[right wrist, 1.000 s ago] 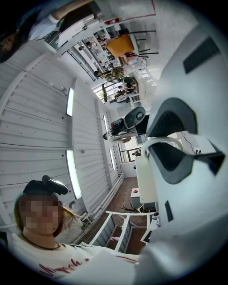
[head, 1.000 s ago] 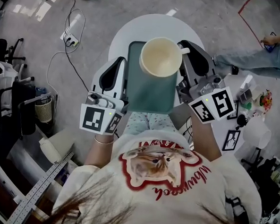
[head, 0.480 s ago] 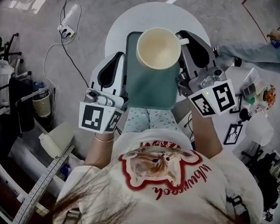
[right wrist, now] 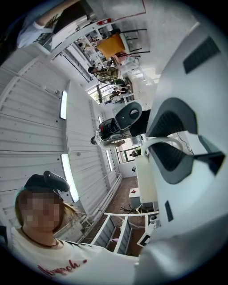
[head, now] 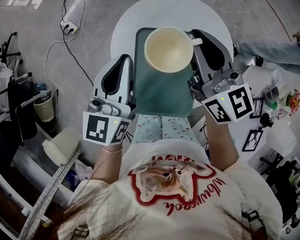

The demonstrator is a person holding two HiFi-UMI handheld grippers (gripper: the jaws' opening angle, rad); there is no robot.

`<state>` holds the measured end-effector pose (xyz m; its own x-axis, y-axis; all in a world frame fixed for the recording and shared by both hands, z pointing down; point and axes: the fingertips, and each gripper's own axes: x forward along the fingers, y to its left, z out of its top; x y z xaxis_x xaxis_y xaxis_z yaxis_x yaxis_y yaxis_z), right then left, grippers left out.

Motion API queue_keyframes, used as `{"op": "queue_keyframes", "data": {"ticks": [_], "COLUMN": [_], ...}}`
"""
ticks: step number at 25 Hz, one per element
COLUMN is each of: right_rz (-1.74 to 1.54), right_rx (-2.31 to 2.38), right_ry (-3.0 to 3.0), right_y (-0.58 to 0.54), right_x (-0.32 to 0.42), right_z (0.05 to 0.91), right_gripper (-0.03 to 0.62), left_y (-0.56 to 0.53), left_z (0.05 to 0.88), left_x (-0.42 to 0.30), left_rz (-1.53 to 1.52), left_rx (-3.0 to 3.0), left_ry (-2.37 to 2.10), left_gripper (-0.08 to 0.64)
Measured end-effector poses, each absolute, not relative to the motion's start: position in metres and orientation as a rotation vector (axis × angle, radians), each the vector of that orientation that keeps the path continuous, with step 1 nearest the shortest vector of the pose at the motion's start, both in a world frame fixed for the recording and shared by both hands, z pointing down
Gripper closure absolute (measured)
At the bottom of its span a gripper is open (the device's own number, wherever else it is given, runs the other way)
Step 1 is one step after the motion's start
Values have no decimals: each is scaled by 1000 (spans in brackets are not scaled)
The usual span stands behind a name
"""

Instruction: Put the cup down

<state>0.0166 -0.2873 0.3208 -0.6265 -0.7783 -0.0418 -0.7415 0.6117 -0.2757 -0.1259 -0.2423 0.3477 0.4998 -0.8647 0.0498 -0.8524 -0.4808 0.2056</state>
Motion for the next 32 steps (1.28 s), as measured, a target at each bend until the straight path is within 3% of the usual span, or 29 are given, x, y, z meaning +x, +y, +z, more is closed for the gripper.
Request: {"op": "queue_keyframes", "data": {"ticks": [32], "right_rz": [-458], "right_rx": [-1282], "right_ry": [2718], "right_y": [-306], "right_x": [-1], "right_z": [420], "right_gripper": [540], "left_y": [-230], "left_z": [408], "left_x": [-148], "left_rz": [-28], "left_rx": [2427], "left_ry": [-1543], "left_gripper": [546]}}
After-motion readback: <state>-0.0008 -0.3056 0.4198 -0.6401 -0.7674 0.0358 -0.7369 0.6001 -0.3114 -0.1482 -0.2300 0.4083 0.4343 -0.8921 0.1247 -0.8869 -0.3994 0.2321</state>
